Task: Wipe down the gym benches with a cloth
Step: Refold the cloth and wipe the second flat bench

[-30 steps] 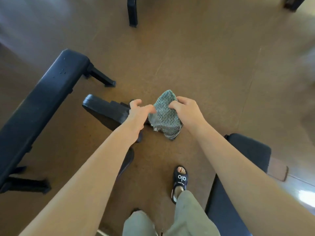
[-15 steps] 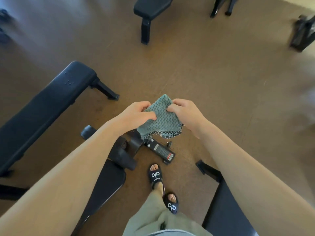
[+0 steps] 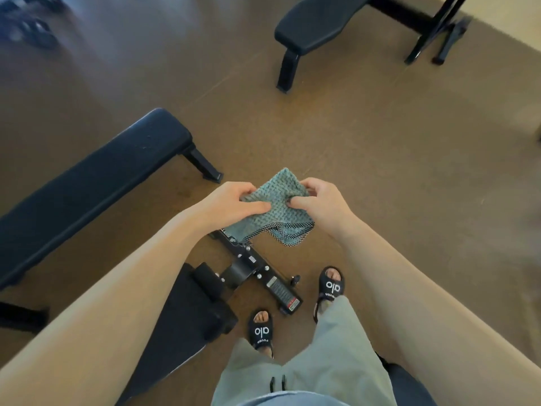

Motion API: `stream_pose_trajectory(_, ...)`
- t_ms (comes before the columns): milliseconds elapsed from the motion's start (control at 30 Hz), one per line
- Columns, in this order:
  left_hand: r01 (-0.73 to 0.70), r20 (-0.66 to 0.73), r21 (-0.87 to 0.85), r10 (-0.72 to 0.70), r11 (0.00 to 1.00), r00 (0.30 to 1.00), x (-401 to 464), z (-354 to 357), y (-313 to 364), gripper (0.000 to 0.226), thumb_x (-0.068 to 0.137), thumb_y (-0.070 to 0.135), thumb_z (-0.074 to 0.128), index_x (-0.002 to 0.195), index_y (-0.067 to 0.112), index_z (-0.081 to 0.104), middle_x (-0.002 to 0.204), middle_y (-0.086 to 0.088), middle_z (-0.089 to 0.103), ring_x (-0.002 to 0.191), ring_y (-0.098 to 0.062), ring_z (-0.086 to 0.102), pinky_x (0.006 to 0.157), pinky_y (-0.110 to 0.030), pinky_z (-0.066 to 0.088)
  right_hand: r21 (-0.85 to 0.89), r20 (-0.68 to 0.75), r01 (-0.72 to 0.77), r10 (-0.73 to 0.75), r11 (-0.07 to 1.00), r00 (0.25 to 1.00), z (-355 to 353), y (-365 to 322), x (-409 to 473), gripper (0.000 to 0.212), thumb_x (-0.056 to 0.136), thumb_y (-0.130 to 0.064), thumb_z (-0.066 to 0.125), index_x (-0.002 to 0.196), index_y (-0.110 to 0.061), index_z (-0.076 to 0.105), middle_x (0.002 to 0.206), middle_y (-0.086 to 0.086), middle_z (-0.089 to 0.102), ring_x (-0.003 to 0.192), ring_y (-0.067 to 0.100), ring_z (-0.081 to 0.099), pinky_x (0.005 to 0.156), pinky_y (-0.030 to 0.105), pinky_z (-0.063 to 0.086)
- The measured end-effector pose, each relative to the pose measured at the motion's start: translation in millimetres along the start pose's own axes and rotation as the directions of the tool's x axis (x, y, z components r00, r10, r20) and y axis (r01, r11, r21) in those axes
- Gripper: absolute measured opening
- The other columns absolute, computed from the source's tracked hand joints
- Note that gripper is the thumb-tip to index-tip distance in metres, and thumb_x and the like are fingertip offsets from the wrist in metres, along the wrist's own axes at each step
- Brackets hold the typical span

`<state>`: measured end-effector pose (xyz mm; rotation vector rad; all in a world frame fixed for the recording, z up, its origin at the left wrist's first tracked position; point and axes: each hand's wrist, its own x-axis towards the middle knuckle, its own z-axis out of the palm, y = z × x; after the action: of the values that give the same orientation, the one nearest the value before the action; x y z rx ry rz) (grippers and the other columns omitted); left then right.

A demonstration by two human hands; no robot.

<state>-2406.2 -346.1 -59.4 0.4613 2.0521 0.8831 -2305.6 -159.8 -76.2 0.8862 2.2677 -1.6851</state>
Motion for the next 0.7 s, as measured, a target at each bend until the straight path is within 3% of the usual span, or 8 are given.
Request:
stream_pose_trajectory(200, 0.079, -0.118, -0.043, -0.084, 0.996, 0.989, 57.5, -24.9, 12.1, 0.017, 0.098, 0.034, 0.068, 0.106, 0.019, 0.069, 0.102, 0.003, 0.075, 0.093, -0.014, 0.073, 0.086, -0.038, 0.061, -0.051, 0.092, 0.063, -0.058, 0.997, 0.994, -18.4, -14.7, 86.1, 0.016, 0.086, -0.011, 0.071, 0.101, -0.019, 0.07, 0.102, 0.002, 0.075, 0.096, 0.021, 0.072, 0.092, 0.049, 0.057)
stream_pose_trajectory(400, 0.217, -0.293, -0.123, -0.245, 0.968, 0.924, 129.2, -44.3, 47.0, 0.027, 0.097, 0.042, 0.068, 0.1, 0.015, 0.073, 0.095, -0.002, 0.077, 0.087, -0.019, 0.075, 0.079, -0.039, 0.06, -0.132, 0.237, 0.18, -0.145, 0.975, 0.961, -55.5, -38.2, 194.0, 0.009, 0.089, -0.014, 0.068, 0.097, -0.019, 0.071, 0.096, 0.003, 0.076, 0.092, 0.026, 0.073, 0.086, 0.051, 0.058)
stream_pose_trajectory(567, 0.27, -0.374, -0.197, -0.327, 0.943, 0.868, 167.8, -59.5, 71.1, 0.028, 0.098, 0.043, 0.066, 0.095, 0.015, 0.071, 0.087, 0.001, 0.075, 0.076, -0.015, 0.071, 0.066, -0.03, 0.055, -0.177, 0.395, 0.192, -0.109, 0.965, 0.912, -79.9, -75.7, 260.2, 0.011, 0.096, -0.015, 0.064, 0.104, -0.017, 0.07, 0.099, 0.004, 0.076, 0.094, 0.026, 0.073, 0.089, 0.052, 0.058)
stream_pose_trajectory(700, 0.268, -0.395, -0.291, -0.371, 0.918, 0.841, 187.5, -80.8, 74.4, 0.023, 0.097, 0.044, 0.066, 0.095, 0.02, 0.069, 0.091, 0.002, 0.074, 0.082, -0.014, 0.072, 0.068, -0.027, 0.057, -0.191, 0.496, 0.201, -0.082, 0.961, 0.864, -78.6, -104.4, 300.8, 0.011, 0.1, -0.016, 0.06, 0.106, -0.019, 0.07, 0.102, 0.001, 0.075, 0.095, 0.022, 0.073, 0.091, 0.048, 0.059)
